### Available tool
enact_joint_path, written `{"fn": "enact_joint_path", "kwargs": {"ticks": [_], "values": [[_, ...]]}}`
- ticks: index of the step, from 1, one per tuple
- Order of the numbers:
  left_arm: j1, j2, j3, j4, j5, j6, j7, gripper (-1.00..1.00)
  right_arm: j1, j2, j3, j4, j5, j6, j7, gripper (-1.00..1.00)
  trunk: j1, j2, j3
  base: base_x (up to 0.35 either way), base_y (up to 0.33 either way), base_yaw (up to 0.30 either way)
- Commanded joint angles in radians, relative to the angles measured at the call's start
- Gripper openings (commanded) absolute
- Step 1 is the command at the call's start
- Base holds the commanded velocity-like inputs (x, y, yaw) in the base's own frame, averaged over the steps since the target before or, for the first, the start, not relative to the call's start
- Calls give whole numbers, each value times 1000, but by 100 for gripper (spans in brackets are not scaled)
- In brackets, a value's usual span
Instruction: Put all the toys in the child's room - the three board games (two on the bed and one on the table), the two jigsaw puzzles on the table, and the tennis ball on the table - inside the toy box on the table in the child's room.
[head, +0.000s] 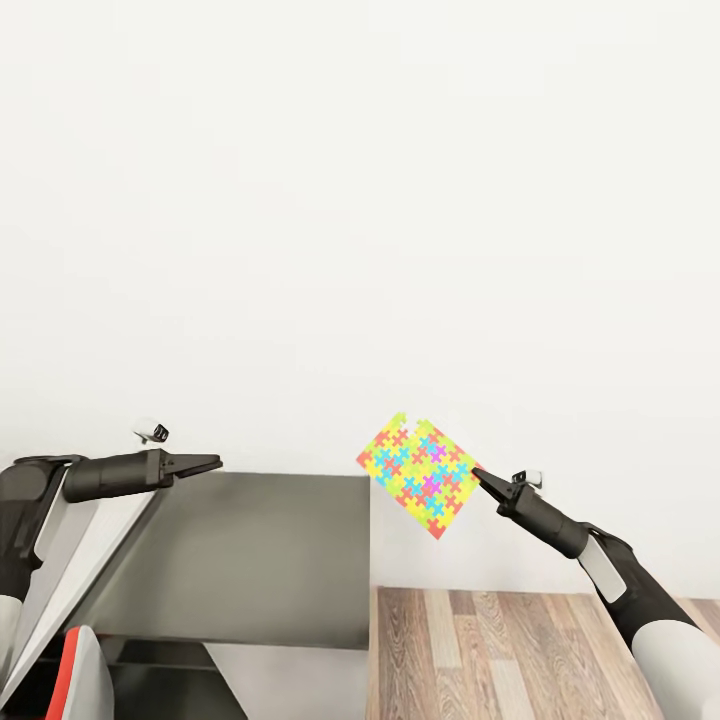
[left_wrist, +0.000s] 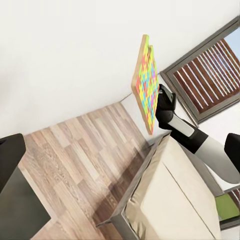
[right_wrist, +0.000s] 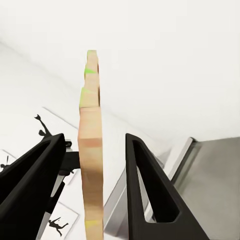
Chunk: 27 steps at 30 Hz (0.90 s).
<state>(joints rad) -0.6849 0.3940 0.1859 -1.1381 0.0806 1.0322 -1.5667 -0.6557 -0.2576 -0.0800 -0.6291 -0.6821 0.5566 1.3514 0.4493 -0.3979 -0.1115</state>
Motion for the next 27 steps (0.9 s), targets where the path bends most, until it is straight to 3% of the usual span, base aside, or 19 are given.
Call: {"fn": "enact_joint_path", "kwargs": {"ticks": [1,19,27], "values": [[-1,0,0,0,-1,10,-4,100,-1,0,0,0,-4,9,2,-100,1,-2,-1,0,0,0],[-1,0,0,1,-1,10,-4,100,-1,0,-7,0,-4,9,3,-100,1,-2,6,0,0,0],[0,0,0,3,-2,11,-4,100,-1,-1,-7,0,-4,-27,2,-100,1,-2,19,0,0,0]]}}
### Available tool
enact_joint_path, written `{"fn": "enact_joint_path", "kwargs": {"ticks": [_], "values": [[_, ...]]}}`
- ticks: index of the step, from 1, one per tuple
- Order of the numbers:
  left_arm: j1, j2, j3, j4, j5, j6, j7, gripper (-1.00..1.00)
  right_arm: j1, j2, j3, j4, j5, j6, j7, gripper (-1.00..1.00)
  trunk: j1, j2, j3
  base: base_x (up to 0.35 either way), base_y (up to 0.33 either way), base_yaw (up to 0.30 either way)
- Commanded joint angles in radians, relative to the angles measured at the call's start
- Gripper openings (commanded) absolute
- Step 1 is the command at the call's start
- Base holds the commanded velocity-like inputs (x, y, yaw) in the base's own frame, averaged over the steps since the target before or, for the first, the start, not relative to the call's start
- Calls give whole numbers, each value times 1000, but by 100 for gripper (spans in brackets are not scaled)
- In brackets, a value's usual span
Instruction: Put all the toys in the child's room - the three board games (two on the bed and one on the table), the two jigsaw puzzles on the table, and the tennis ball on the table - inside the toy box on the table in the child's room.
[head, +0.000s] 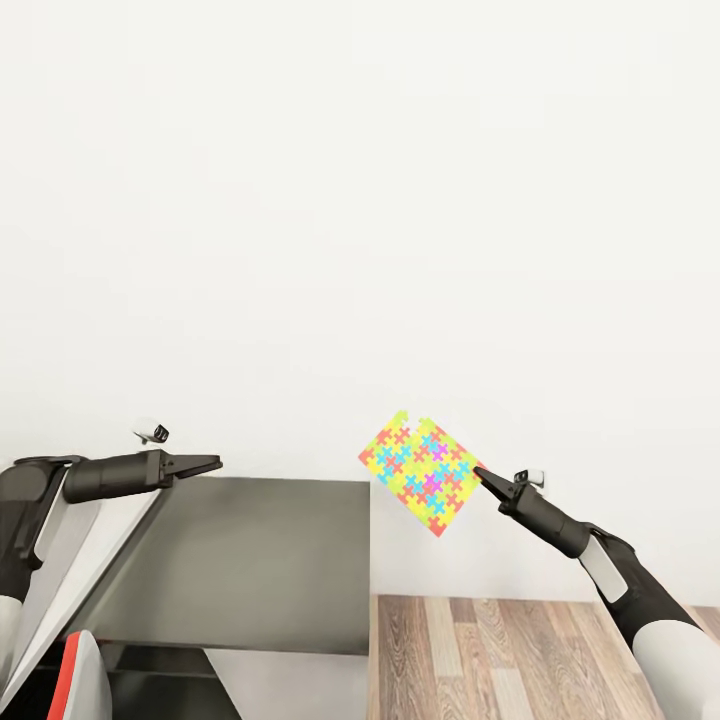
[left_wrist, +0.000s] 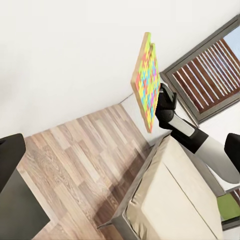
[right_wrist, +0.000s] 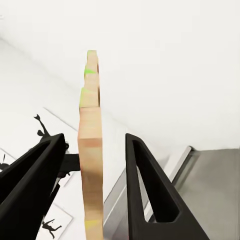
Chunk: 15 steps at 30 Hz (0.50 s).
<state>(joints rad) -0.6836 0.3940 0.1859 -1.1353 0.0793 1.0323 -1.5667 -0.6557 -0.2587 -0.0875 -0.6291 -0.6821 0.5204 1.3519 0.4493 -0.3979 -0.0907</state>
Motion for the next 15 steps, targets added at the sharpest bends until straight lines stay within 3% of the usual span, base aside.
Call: {"fn": "enact_joint_path", "kwargs": {"ticks": [1,7,15], "values": [[-1,0,0,1,-1,10,-4,100,-1,0,0,0,-4,9,1,-100,1,-2,-1,-29,0,4],[-1,0,0,2,-1,11,-4,100,-1,0,0,0,-4,7,3,-100,1,-2,4,-201,0,23],[-1,0,0,2,-1,10,-4,100,-1,-1,-1,1,-4,7,2,-100,1,-2,5,-14,0,1]]}}
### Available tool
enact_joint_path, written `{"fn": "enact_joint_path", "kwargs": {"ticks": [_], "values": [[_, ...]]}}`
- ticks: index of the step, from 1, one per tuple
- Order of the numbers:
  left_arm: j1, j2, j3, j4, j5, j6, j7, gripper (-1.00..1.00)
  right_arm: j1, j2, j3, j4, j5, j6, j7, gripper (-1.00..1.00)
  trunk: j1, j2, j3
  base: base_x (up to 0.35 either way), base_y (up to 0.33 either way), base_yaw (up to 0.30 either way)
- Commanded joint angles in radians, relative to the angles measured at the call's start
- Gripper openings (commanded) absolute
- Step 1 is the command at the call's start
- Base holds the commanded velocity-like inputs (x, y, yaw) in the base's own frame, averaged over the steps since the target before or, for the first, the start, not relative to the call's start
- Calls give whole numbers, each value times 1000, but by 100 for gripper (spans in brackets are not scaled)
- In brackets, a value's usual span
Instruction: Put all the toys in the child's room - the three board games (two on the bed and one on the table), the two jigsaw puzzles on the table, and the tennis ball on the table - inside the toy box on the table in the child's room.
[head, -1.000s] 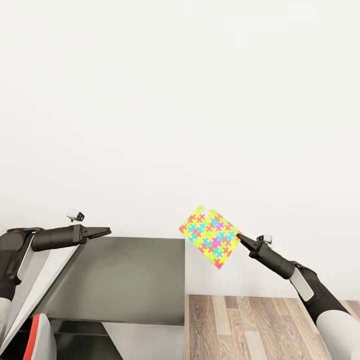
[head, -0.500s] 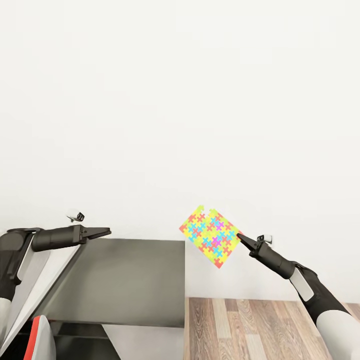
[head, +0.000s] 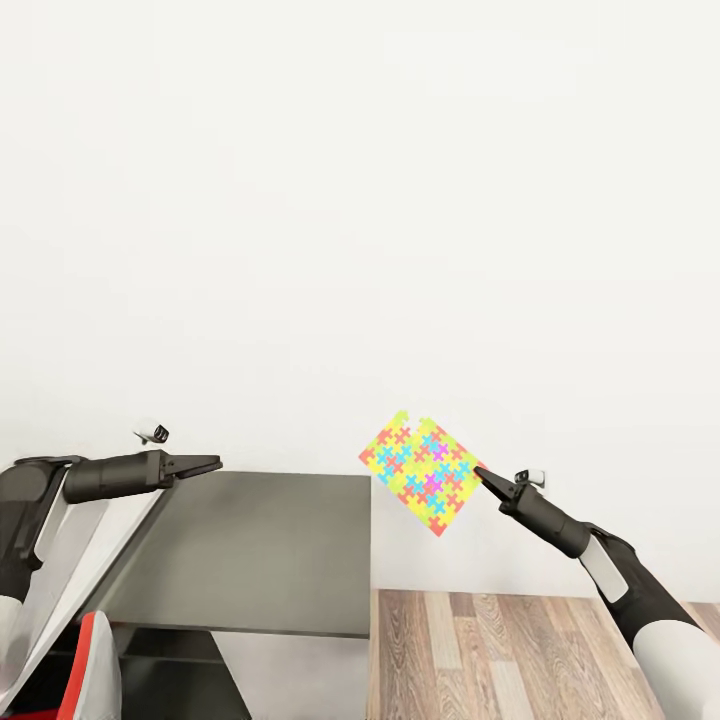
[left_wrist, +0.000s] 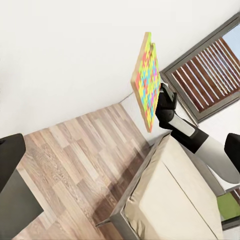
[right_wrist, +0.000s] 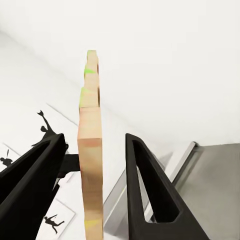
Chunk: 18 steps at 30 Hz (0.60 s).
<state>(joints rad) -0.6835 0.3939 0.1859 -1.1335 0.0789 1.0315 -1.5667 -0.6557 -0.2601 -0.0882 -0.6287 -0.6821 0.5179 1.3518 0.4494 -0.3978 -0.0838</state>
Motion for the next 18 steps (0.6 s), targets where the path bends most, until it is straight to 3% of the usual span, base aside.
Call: {"fn": "enact_joint_path", "kwargs": {"ticks": [1,6,18], "values": [[-1,0,0,0,-1,10,-4,100,-1,0,0,0,-4,10,1,-100,1,-2,-2,0,0,0],[-1,0,0,2,-1,11,-4,100,-1,0,0,0,-4,8,2,-100,1,-2,-1,0,0,67],[1,2,1,3,-1,10,-4,100,0,1,0,0,-4,8,1,-100,1,-2,10,0,0,218]]}}
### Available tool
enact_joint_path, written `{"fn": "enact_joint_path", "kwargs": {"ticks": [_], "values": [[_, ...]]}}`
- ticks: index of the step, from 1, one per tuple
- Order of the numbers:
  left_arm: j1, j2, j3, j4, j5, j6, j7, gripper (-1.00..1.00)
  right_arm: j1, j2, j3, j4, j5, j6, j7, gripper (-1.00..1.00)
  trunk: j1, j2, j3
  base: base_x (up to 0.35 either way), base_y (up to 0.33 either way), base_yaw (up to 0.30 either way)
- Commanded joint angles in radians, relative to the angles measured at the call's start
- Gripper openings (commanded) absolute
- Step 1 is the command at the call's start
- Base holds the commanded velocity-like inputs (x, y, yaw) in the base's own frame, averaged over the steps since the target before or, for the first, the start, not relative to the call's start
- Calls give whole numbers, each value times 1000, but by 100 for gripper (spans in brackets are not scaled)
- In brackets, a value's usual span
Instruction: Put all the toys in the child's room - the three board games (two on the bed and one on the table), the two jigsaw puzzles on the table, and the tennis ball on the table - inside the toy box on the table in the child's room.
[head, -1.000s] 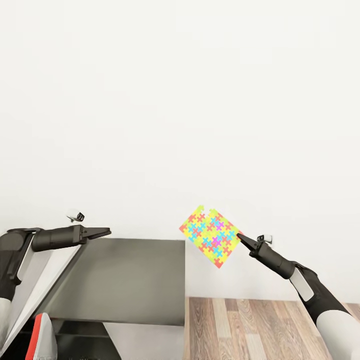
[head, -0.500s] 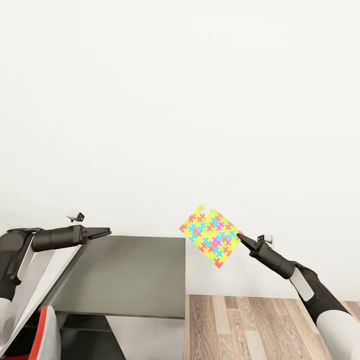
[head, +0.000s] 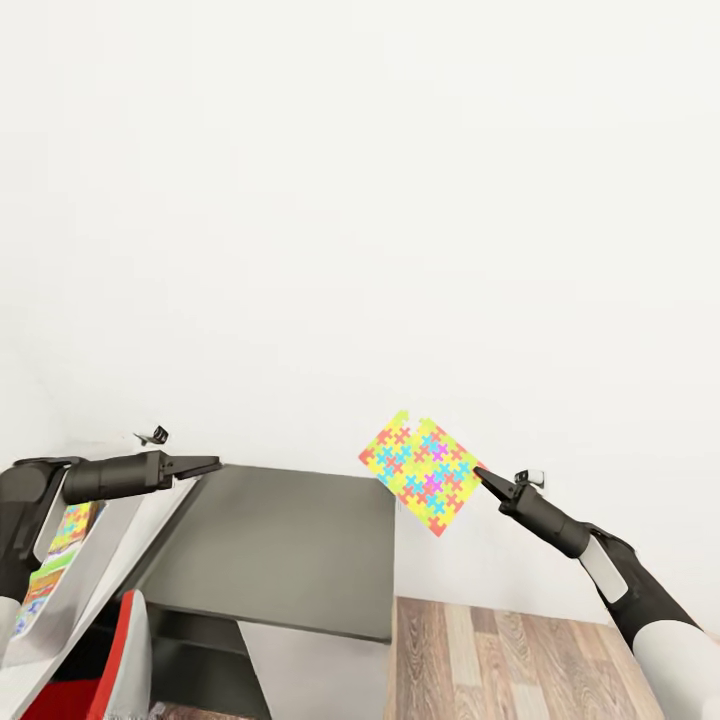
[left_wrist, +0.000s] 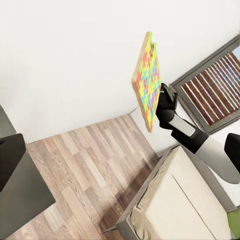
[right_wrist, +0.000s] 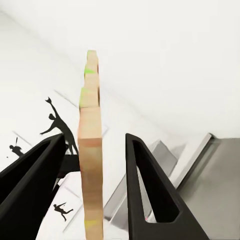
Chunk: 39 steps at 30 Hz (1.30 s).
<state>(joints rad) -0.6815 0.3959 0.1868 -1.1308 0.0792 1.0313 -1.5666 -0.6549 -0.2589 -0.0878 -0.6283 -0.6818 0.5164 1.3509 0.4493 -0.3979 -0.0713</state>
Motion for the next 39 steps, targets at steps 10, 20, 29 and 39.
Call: {"fn": "enact_joint_path", "kwargs": {"ticks": [10,20,29,39], "values": [[5,-2,0,0,2,10,-4,100,0,-2,-1,-1,-4,9,-2,-100,1,-2,2,-15,0,100],[6,-2,0,0,2,10,-4,100,0,-2,-1,-1,-4,7,-4,-100,1,-2,8,-193,0,136],[6,-2,0,0,2,10,-4,100,0,-1,-1,-1,-4,5,-5,-100,1,-2,17,-210,-67,233],[7,-1,0,0,0,10,-4,100,0,0,-1,-1,-4,4,-6,-100,1,-2,27,-7,5,235]]}}
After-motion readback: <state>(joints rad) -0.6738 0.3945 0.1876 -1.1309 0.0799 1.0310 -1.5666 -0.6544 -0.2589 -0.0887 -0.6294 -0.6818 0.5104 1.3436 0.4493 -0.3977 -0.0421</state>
